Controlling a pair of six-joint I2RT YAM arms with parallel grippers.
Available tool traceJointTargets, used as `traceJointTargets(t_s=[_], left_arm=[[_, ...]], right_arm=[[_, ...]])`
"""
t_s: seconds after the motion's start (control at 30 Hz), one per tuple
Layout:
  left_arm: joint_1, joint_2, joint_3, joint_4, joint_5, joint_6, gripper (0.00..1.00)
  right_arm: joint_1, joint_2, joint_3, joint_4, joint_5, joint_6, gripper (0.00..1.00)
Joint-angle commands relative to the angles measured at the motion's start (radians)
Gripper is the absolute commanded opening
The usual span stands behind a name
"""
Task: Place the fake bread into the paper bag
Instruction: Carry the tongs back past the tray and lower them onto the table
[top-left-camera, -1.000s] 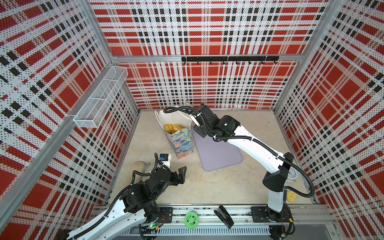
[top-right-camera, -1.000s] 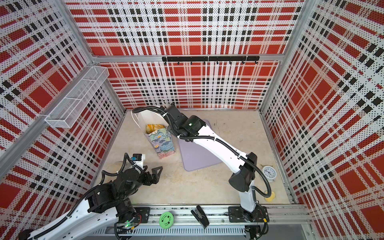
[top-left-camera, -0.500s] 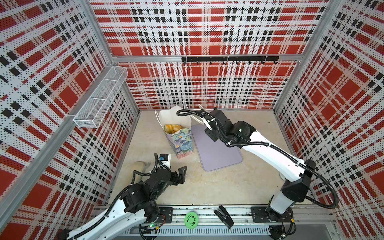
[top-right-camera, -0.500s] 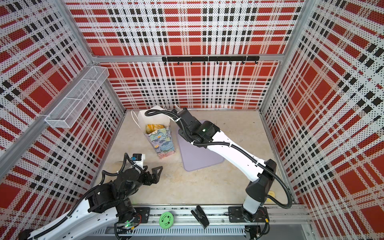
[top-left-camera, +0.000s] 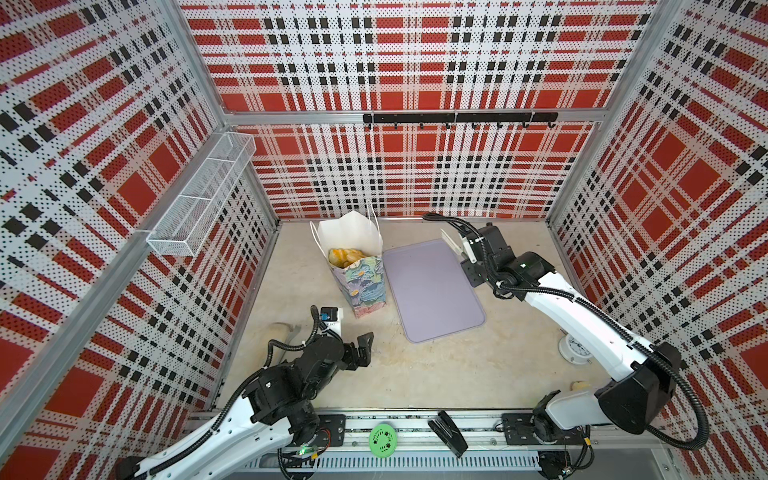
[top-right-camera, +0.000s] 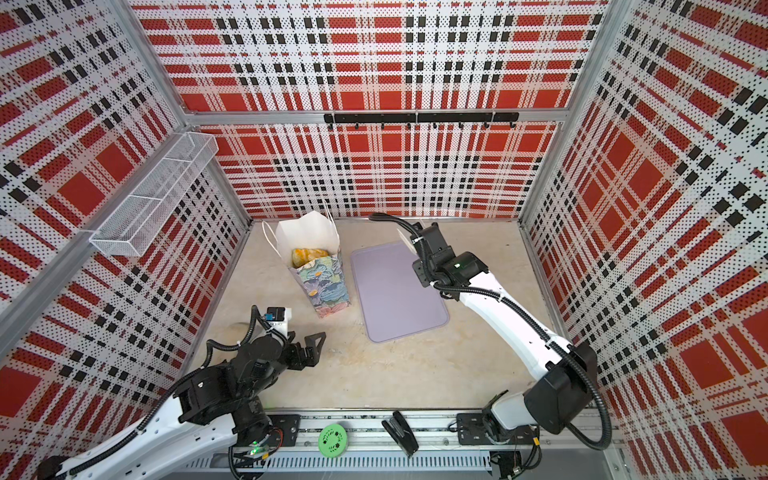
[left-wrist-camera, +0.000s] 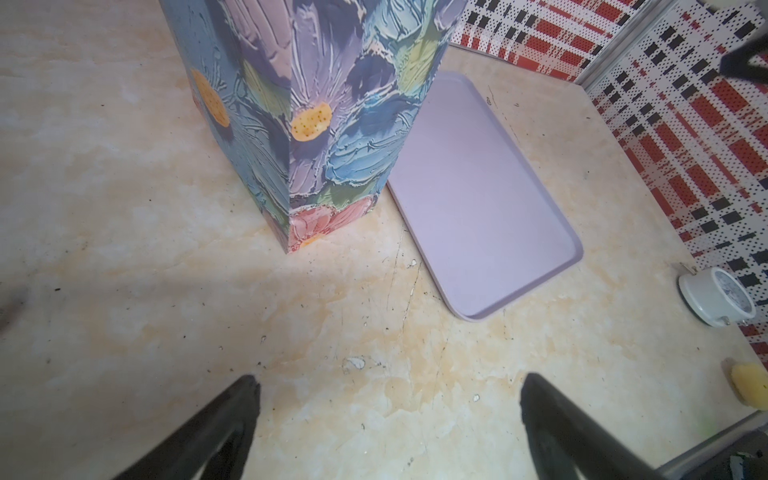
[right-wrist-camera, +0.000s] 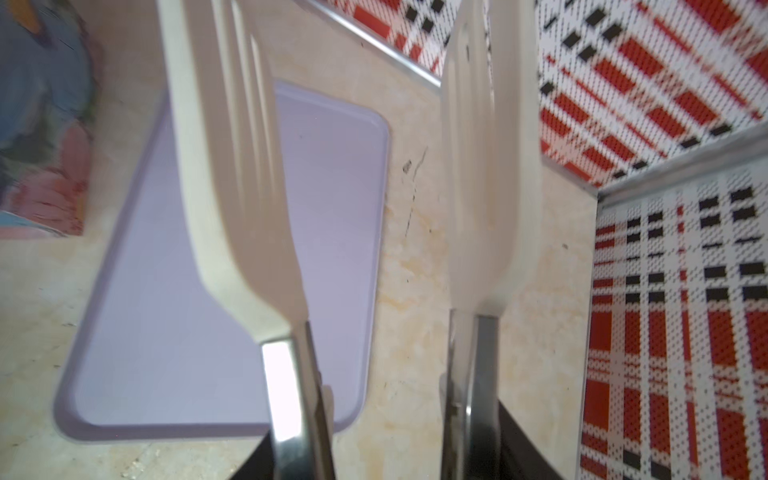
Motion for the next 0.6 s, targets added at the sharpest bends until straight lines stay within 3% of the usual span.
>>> traceJointTargets(t_s=[0.0, 0.37, 0.57], left_arm=[[-0.004, -0.005, -0.012, 0.022, -0.021, -0.005, 0.99], [-0.007, -0.01, -0.02, 0.018, -0.02, -0.014, 0.99], [-0.007, -0.015, -0.021, 0.013, -0.024, -0.015, 0.99]], right_arm=[[-0.065, -0.049, -0.076, 0.104, -0.064, 0.051, 0.53], [-0.259, -0.035, -0.289, 0.238, -0.152, 0.115, 0.55], [-0.303, 0.03, -0.33, 0.282, -0.166, 0.134, 0.58]])
